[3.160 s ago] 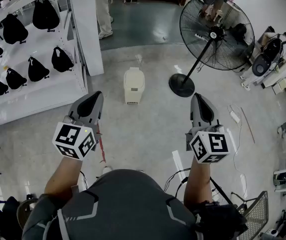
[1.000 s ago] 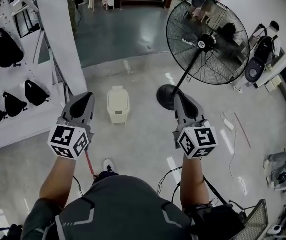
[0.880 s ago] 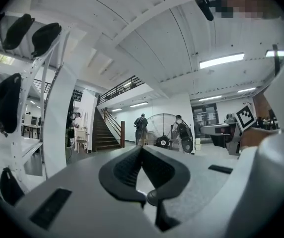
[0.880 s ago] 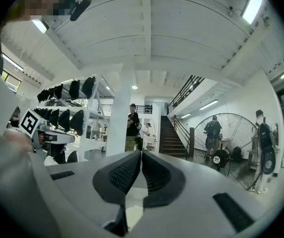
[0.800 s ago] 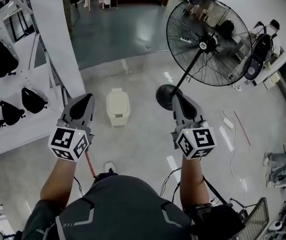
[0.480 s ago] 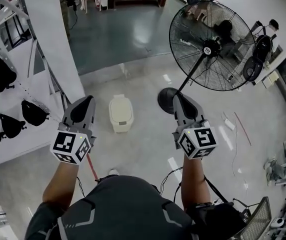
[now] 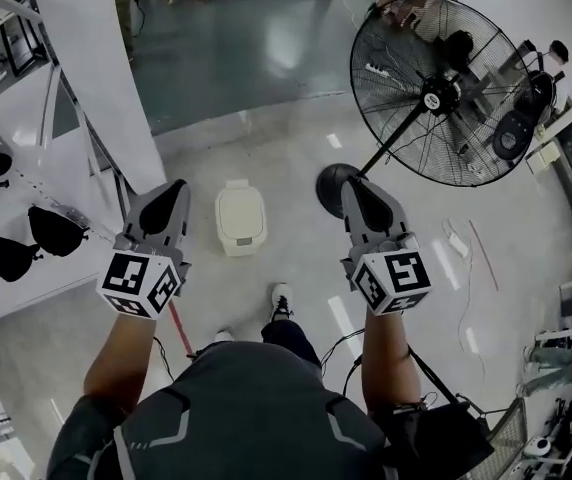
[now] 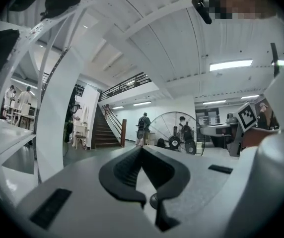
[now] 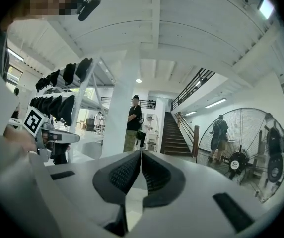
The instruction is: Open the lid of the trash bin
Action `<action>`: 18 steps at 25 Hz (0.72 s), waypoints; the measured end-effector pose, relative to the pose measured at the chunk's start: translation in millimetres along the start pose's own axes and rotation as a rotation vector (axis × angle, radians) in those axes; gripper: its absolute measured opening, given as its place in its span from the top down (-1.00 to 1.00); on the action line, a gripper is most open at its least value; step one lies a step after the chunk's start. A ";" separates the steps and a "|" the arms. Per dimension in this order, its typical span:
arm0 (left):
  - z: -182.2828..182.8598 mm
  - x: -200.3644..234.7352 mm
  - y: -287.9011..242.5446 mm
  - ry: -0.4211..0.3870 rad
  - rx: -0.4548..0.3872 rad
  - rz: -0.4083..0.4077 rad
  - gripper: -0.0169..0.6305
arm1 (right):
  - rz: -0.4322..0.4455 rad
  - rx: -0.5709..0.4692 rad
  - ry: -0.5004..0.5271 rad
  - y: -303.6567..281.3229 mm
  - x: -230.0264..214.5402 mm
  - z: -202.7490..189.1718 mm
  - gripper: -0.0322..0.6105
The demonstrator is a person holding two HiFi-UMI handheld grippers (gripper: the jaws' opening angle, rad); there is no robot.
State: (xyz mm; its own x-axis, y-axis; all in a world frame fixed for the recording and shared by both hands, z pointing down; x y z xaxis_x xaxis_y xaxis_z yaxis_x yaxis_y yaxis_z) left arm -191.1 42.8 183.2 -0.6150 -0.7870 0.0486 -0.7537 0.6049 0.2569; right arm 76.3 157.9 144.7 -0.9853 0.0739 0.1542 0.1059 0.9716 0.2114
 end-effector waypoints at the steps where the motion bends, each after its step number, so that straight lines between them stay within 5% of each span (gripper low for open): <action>1: -0.3 2.0 -8.2 -0.005 0.010 0.016 0.92 | 0.012 0.000 -0.012 -8.7 -6.6 -3.3 0.81; 12: -20.9 15.2 -104.8 -0.043 0.076 0.153 0.92 | 0.165 0.004 -0.070 -103.5 -93.8 -45.1 0.81; 18: -35.8 6.7 -151.5 0.000 0.101 0.218 0.92 | 0.221 0.006 -0.094 -132.8 -139.3 -67.2 0.81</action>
State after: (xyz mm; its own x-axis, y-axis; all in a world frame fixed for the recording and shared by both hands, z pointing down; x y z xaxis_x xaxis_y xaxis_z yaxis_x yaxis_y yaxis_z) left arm -72.7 -58.5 179.2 -0.7657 -0.6366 0.0918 -0.6226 0.7695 0.1422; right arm 208.5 3.4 160.0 -0.9464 0.3051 0.1059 0.3199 0.9309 0.1766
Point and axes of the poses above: the fingertips, and each gripper's own axes: y backward along the fingers, x to its left, z out of its top, the point moved 5 cm from there along y, backward along the fingers, and after that the axes turned 14 degrees about -x, right-handed, at the moved point
